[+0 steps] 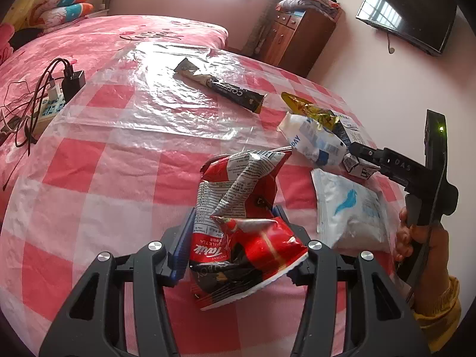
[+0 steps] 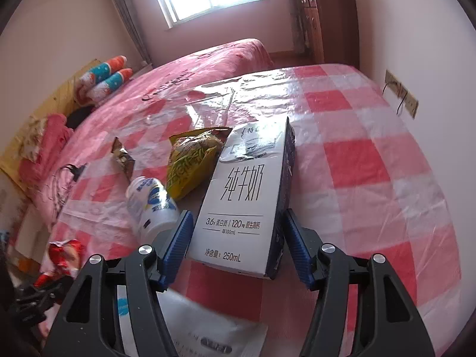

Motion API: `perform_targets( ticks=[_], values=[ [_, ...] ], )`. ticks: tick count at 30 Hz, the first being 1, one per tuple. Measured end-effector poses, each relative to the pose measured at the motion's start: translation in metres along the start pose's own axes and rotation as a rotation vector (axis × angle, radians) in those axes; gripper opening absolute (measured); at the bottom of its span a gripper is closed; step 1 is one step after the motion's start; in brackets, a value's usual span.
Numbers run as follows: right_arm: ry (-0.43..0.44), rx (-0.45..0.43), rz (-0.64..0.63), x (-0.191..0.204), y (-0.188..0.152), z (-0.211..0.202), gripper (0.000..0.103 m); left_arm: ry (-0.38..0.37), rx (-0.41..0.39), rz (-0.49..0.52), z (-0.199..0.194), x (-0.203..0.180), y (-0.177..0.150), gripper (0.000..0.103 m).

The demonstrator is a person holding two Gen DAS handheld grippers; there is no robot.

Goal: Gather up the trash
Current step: 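Grasp the white milk carton with the right gripper while left holds the chip bag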

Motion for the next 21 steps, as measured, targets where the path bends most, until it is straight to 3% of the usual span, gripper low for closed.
perform_targets(
  ticks=[9,15,21],
  values=[
    [0.103,-0.014,0.069,0.000,-0.005,-0.031,0.061,-0.040,-0.001,-0.007,-0.009,-0.003,-0.013,0.052],
    [0.201,0.040,0.026,0.021,-0.027,-0.050,0.061,-0.052,-0.004,-0.016,-0.017,0.000,-0.019,0.052],
    [0.165,0.050,-0.085,0.038,-0.055,-0.063,0.065,-0.065,-0.008,-0.025,-0.023,0.004,-0.025,0.052]
  ],
)
Point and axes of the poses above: each gripper's, at about its wrist camera, not at the fingertips, and z roughly the way its jaws point, x to its left, y to its top, the point moved 8 cm from there along z, roughly the way its jaws point, and after that the axes turned 9 degrees about -y, right-handed, at the moved point
